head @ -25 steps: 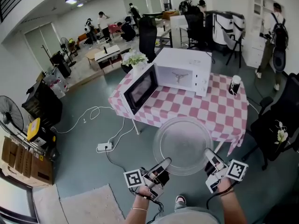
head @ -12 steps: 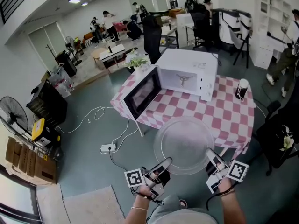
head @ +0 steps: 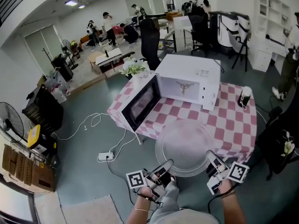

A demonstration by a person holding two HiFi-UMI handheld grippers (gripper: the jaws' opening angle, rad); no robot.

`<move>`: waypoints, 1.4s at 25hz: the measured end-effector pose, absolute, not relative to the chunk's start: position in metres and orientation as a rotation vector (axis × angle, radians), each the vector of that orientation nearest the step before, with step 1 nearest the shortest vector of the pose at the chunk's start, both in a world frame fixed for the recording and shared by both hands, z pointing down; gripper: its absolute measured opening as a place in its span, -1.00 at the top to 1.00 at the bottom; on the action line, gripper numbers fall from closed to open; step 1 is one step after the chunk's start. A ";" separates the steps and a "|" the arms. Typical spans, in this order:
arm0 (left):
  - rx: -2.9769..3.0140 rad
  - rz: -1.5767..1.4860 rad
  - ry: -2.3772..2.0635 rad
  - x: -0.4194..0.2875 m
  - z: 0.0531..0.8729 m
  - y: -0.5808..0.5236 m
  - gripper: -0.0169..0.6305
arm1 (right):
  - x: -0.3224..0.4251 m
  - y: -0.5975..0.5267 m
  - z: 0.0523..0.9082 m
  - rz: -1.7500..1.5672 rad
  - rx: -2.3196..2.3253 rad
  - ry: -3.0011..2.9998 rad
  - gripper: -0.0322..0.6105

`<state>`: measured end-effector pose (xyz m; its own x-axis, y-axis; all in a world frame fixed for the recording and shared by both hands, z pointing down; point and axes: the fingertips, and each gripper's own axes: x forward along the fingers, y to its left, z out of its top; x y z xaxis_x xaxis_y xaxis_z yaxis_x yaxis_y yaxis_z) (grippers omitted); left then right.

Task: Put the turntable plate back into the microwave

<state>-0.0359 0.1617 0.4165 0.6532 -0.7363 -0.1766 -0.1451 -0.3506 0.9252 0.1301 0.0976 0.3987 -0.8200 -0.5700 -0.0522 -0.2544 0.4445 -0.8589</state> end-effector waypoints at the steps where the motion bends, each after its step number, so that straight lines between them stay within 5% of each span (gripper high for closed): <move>1: 1.860 -0.728 -0.694 -0.041 0.417 0.151 0.79 | 0.126 0.088 0.399 -1.321 -0.720 2.367 0.69; 20: 1.810 -0.683 -0.619 -0.116 0.422 -0.030 0.79 | 0.087 -0.076 0.434 -1.493 -1.245 2.234 0.69; 35: 1.720 -0.689 -0.555 -0.112 0.449 -0.102 0.80 | 0.065 -0.148 0.434 -1.402 -1.004 2.232 0.69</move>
